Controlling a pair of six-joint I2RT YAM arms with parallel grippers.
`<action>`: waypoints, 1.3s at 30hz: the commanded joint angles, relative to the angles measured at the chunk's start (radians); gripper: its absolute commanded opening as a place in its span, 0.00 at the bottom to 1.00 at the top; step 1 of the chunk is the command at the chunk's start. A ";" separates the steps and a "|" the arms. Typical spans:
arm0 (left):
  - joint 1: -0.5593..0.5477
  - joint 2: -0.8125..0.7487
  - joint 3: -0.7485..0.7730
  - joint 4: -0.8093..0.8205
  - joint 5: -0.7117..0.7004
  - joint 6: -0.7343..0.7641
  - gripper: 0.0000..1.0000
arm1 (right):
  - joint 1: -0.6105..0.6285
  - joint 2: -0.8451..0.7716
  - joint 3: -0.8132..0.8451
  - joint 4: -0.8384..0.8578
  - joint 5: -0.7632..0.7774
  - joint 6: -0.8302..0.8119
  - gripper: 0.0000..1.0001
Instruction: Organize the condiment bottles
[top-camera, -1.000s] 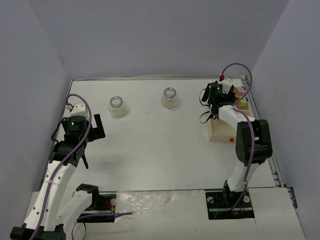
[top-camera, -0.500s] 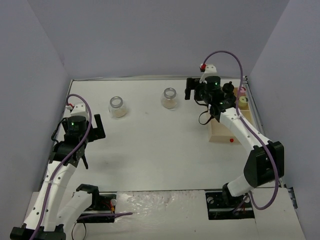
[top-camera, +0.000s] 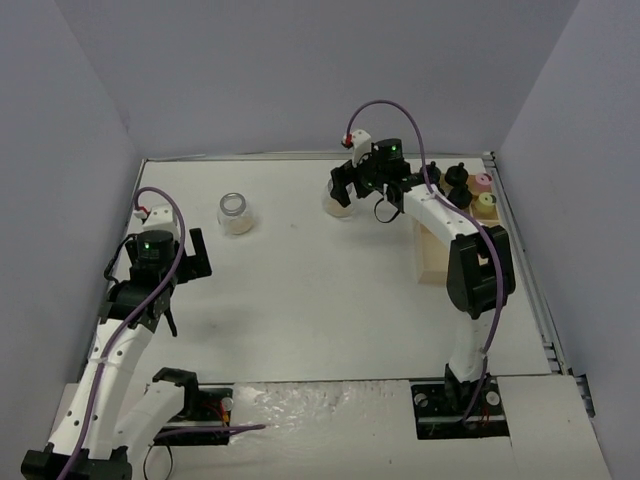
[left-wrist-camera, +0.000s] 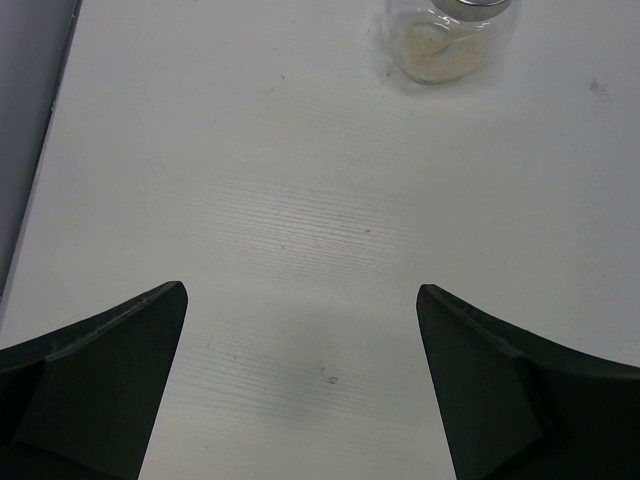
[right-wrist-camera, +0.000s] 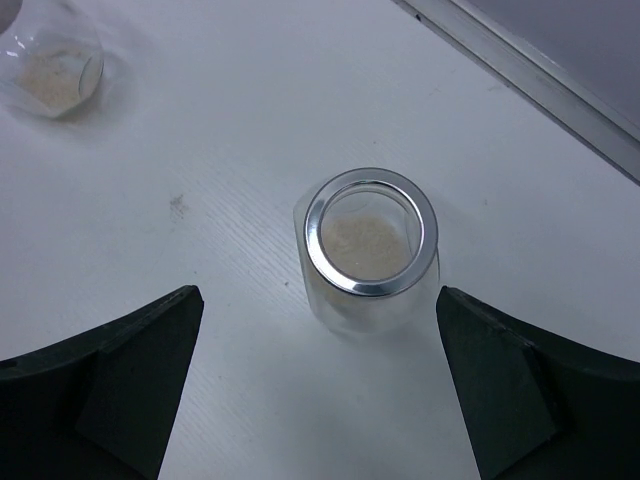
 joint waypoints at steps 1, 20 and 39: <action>0.004 0.008 0.031 0.045 -0.002 0.009 0.97 | -0.033 0.051 0.110 0.046 -0.128 -0.095 1.00; 0.004 0.024 0.034 0.046 0.004 0.011 0.97 | -0.055 0.246 0.251 0.019 -0.236 -0.137 0.96; 0.004 0.028 0.033 0.046 0.006 0.011 0.97 | -0.048 0.296 0.306 0.015 -0.237 -0.129 0.74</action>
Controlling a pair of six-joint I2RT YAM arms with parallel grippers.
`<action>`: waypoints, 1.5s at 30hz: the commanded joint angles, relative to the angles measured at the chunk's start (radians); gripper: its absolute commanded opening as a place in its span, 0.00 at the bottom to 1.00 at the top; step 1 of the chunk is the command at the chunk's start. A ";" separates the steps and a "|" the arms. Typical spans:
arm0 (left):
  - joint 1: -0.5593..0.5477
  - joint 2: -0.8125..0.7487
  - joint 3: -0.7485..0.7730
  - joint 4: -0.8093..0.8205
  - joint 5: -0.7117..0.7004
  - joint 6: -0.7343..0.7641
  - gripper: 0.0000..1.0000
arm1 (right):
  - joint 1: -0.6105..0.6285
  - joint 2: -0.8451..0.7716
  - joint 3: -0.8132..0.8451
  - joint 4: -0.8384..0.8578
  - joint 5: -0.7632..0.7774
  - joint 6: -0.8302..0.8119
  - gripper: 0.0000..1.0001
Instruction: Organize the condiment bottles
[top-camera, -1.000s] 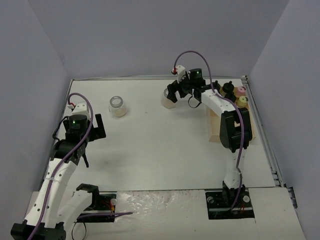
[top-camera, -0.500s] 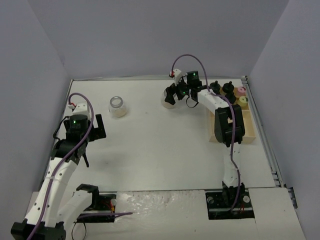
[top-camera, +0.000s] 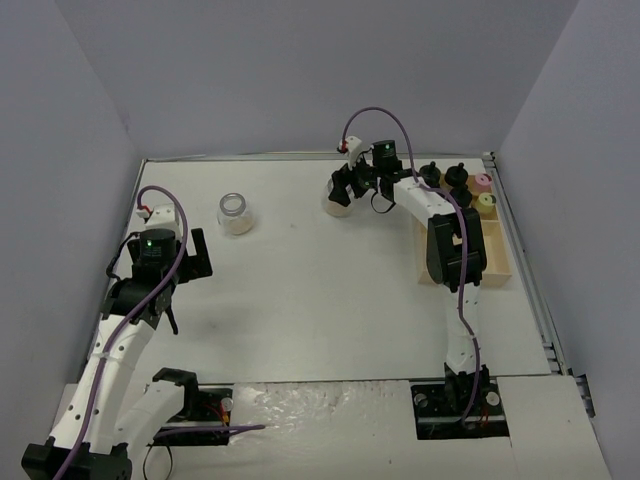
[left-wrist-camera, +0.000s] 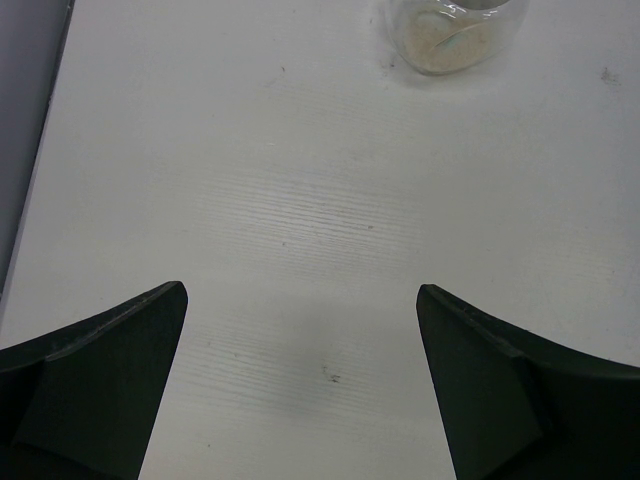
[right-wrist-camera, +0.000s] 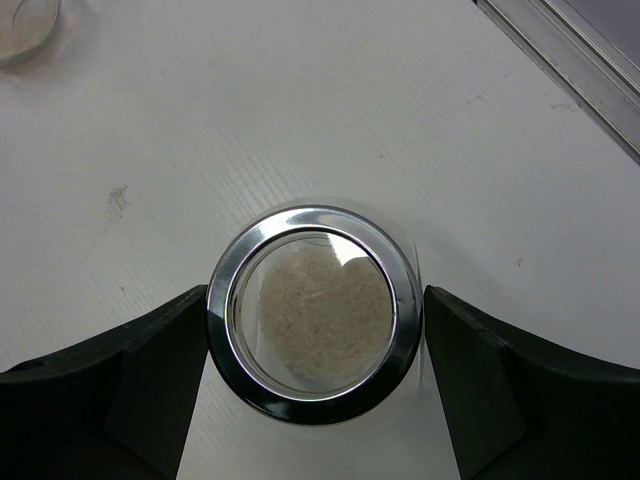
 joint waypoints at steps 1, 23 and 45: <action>0.004 0.004 0.033 0.046 0.005 0.007 0.97 | 0.007 -0.030 0.040 0.044 -0.030 -0.009 0.72; 0.004 0.003 0.033 0.046 0.005 0.008 0.97 | 0.015 -0.004 0.018 0.028 -0.016 -0.014 0.92; 0.004 -0.007 0.034 0.048 0.011 0.007 0.97 | 0.018 -0.179 -0.144 0.065 0.067 0.028 0.19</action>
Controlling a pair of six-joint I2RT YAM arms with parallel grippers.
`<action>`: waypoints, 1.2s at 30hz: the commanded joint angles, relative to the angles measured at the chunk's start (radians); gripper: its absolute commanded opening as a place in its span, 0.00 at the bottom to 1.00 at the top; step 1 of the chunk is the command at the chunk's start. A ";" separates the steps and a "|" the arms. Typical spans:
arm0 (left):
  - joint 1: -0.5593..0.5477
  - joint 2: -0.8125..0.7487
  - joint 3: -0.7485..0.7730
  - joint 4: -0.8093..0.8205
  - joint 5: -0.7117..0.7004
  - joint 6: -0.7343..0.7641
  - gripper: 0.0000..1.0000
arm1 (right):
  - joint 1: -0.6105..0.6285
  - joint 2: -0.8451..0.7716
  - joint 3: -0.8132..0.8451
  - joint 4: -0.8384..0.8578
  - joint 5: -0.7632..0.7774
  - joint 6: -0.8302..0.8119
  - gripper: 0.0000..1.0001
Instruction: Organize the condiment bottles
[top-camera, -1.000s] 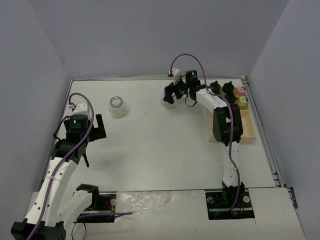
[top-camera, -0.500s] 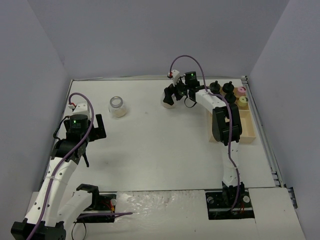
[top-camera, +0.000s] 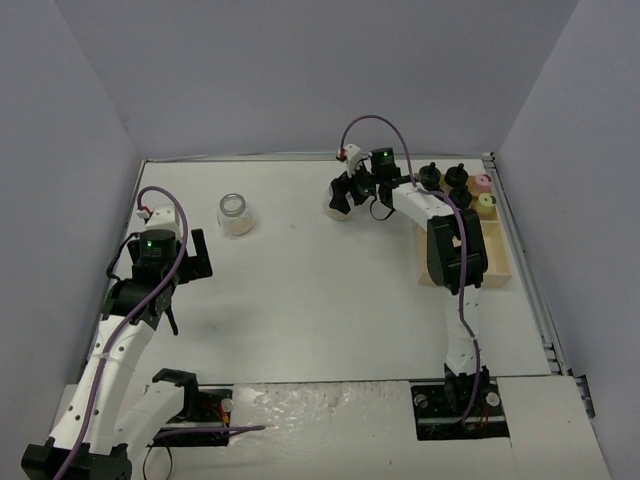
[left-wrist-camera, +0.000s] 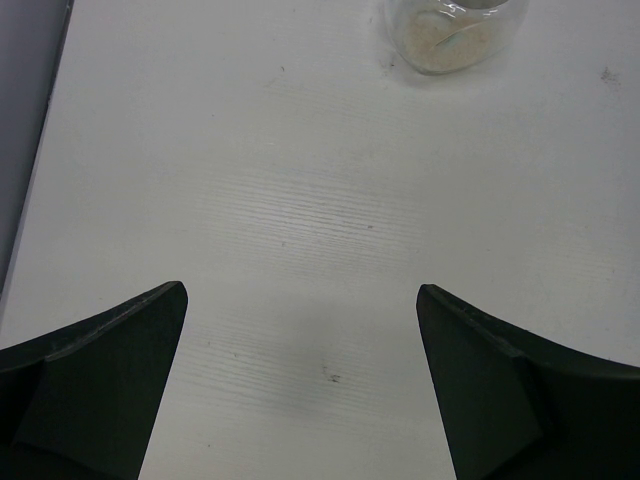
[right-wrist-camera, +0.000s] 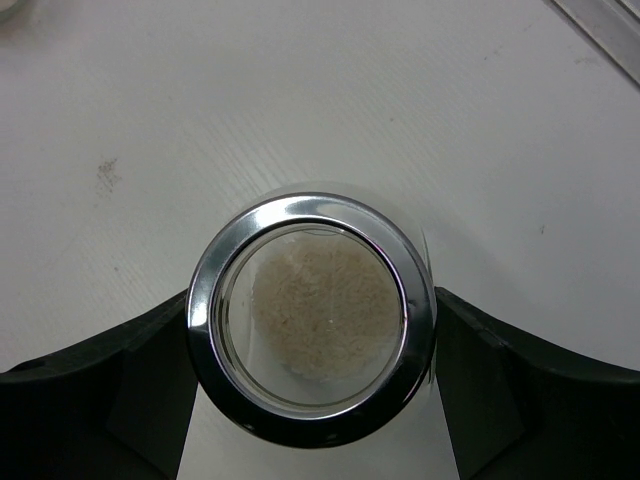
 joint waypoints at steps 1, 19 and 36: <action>0.004 -0.012 0.034 0.049 0.012 0.007 0.97 | 0.004 -0.214 -0.125 0.056 0.041 0.048 0.14; 0.005 -0.064 0.034 0.051 0.044 0.001 0.97 | -0.214 -1.103 -0.768 0.024 0.340 0.237 0.00; 0.004 -0.098 0.036 0.046 0.070 0.003 0.97 | -0.471 -1.103 -0.983 0.195 0.453 0.252 0.00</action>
